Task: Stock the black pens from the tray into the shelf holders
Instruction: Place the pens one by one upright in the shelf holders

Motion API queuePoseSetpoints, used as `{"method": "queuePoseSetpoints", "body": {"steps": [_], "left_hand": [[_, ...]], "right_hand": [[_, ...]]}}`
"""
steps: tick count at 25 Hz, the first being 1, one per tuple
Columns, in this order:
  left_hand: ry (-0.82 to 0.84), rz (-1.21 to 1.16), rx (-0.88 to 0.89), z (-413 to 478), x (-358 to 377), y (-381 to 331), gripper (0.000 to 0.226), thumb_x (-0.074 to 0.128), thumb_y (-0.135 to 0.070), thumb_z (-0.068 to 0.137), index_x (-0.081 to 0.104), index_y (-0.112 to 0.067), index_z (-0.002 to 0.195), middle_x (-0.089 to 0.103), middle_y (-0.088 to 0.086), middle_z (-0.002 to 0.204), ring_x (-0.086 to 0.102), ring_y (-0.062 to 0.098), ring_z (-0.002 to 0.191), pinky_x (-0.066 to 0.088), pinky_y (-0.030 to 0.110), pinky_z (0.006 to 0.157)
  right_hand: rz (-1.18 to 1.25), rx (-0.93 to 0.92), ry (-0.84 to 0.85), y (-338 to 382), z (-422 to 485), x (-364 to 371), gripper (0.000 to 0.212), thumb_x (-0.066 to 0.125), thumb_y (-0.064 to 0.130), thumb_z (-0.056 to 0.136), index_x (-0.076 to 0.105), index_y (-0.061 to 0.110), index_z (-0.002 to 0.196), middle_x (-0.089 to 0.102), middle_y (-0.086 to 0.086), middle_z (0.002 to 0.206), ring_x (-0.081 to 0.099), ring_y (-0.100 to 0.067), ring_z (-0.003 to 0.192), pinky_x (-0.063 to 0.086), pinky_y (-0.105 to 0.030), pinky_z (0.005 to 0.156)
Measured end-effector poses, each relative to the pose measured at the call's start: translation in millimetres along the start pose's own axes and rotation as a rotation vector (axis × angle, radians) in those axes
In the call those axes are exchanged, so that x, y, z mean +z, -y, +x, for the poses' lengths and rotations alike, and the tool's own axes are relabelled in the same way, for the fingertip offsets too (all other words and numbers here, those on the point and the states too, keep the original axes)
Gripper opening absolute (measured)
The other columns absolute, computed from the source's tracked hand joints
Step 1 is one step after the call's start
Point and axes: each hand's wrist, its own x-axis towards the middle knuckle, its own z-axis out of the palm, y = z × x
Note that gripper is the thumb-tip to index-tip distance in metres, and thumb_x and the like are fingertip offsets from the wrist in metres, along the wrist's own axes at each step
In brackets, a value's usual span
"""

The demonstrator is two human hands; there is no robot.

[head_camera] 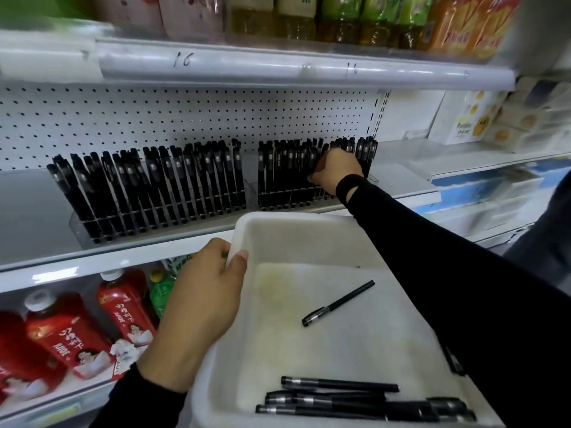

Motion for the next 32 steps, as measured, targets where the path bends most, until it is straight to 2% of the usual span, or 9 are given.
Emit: {"method": "queuePoseSetpoints", "body": {"steps": [4, 6, 10, 13, 15, 21, 26, 28, 32], "left_hand": [[-0.001, -0.004, -0.009, 3, -2, 2, 0.024, 0.048, -0.041, 0.099, 0.06, -0.023, 0.089, 0.068, -0.002, 0.083, 0.064, 0.02, 0.077, 0.055, 0.044, 0.076], [0.0, -0.01, -0.01, 3, -2, 2, 0.024, 0.048, -0.041, 0.098, 0.06, -0.024, 0.087, 0.069, -0.001, 0.081, 0.065, 0.022, 0.076, 0.055, 0.045, 0.076], [0.009, 0.018, 0.001, 2, -1, -1, 0.024, 0.048, -0.041, 0.099, 0.061, -0.023, 0.09, 0.068, -0.001, 0.082, 0.064, 0.023, 0.079, 0.054, 0.043, 0.076], [-0.011, 0.021, 0.019, -1, 0, -4, 0.023, 0.049, -0.039, 0.099, 0.061, -0.022, 0.089, 0.068, -0.001, 0.083, 0.063, 0.023, 0.079, 0.054, 0.045, 0.077], [-0.016, 0.015, 0.018, -2, 0, -5, 0.023, 0.05, -0.039, 0.099, 0.061, -0.022, 0.089, 0.068, 0.0, 0.084, 0.063, 0.023, 0.079, 0.054, 0.045, 0.077], [-0.014, -0.013, 0.011, -7, -5, -6, 0.024, 0.048, -0.04, 0.099, 0.06, -0.022, 0.088, 0.069, 0.001, 0.081, 0.064, 0.022, 0.076, 0.054, 0.046, 0.075], [-0.009, 0.001, 0.01, -4, -5, -4, 0.027, 0.048, -0.04, 0.098, 0.06, -0.018, 0.089, 0.068, 0.003, 0.082, 0.064, 0.023, 0.076, 0.053, 0.049, 0.076], [-0.004, -0.012, 0.014, -2, -3, -2, 0.024, 0.049, -0.039, 0.098, 0.06, -0.02, 0.089, 0.068, 0.0, 0.082, 0.063, 0.02, 0.076, 0.053, 0.047, 0.076], [-0.002, -0.039, -0.002, -2, -2, -1, 0.02, 0.05, -0.04, 0.098, 0.06, -0.025, 0.09, 0.069, -0.004, 0.082, 0.064, 0.017, 0.076, 0.054, 0.042, 0.075]], "right_hand": [[0.018, -0.185, -0.134, -2, -46, -29, 0.008, 0.069, 0.029, 0.089, 0.066, 0.022, 0.085, 0.065, 0.008, 0.077, 0.062, -0.015, 0.079, 0.045, -0.025, 0.072], [0.065, -0.298, -0.079, -8, -83, -42, 0.013, 0.07, 0.031, 0.09, 0.062, 0.027, 0.08, 0.064, 0.01, 0.071, 0.06, -0.009, 0.07, 0.044, -0.024, 0.065], [-0.157, -0.565, 0.315, -28, -144, -63, 0.005, 0.071, 0.032, 0.089, 0.066, 0.032, 0.086, 0.064, 0.014, 0.075, 0.057, -0.002, 0.07, 0.046, -0.023, 0.066], [-0.476, -0.593, 0.611, -49, -164, -48, 0.02, 0.072, 0.032, 0.087, 0.066, 0.033, 0.106, 0.062, 0.017, 0.096, 0.048, -0.003, 0.077, 0.042, -0.025, 0.076], [-0.513, -0.586, 0.665, -55, -168, -32, 0.025, 0.073, 0.03, 0.086, 0.065, 0.031, 0.11, 0.061, 0.014, 0.103, 0.047, -0.007, 0.083, 0.045, -0.028, 0.08], [-0.295, -0.54, 0.673, -53, -164, -30, 0.012, 0.066, 0.022, 0.082, 0.062, 0.03, 0.092, 0.064, 0.013, 0.082, 0.055, -0.003, 0.07, 0.052, -0.029, 0.074], [0.406, -0.367, 0.629, -39, -140, -66, 0.017, 0.068, -0.001, 0.088, 0.061, 0.014, 0.089, 0.074, -0.003, 0.082, 0.069, -0.018, 0.07, 0.058, -0.032, 0.066], [0.571, -0.32, 0.55, -34, -124, -79, 0.014, 0.066, -0.006, 0.09, 0.062, 0.007, 0.094, 0.076, -0.01, 0.083, 0.073, -0.02, 0.073, 0.058, -0.028, 0.068], [0.683, -0.271, 0.305, -23, -83, -84, 0.01, 0.065, -0.001, 0.092, 0.063, 0.006, 0.098, 0.075, -0.004, 0.077, 0.074, -0.017, 0.073, 0.06, -0.025, 0.069]]}}
